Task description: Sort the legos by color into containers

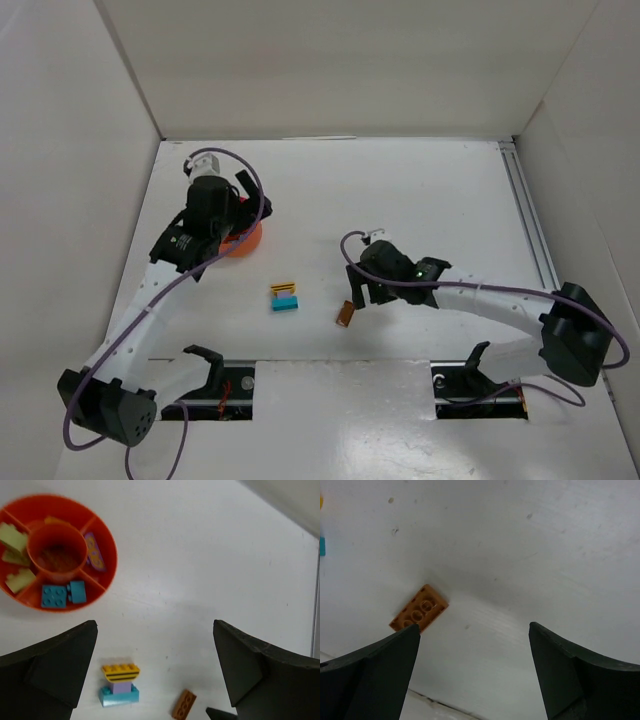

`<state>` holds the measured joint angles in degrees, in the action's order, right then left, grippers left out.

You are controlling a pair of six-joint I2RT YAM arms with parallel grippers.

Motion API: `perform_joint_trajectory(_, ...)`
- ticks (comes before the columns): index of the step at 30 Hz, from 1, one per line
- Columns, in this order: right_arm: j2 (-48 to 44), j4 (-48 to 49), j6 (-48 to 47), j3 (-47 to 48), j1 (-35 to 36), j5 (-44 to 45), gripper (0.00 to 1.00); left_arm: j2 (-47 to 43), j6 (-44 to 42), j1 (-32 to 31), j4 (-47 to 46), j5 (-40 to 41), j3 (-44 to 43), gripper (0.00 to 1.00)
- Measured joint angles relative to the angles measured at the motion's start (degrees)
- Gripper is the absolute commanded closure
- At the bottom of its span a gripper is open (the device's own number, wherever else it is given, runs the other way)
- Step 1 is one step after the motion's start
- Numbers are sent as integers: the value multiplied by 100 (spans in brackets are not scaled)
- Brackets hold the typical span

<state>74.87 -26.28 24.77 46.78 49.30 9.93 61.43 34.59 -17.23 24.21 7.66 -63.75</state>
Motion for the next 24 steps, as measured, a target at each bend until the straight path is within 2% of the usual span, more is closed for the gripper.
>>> perform_joint_trajectory(4,378,-232,1349,175,667,470,6,-470,343,-483,201,-35,634,0)
perform_joint_trajectory(9,927,-264,2487,544,1088,850,11,-1220,544,-520,505,-55,1062,0)
perform_joint_trajectory(18,2291,-719,3624,1250,1469,1093,24,-1749,568,-520,704,-63,1084,0)
perform_joint_trajectory(19,2361,-789,3711,1322,1497,1137,30,-1751,562,-520,706,-63,1091,0)
perform_joint_trajectory(24,2531,-1032,4146,1480,1591,1202,42,-1775,446,-520,793,-94,1091,0)
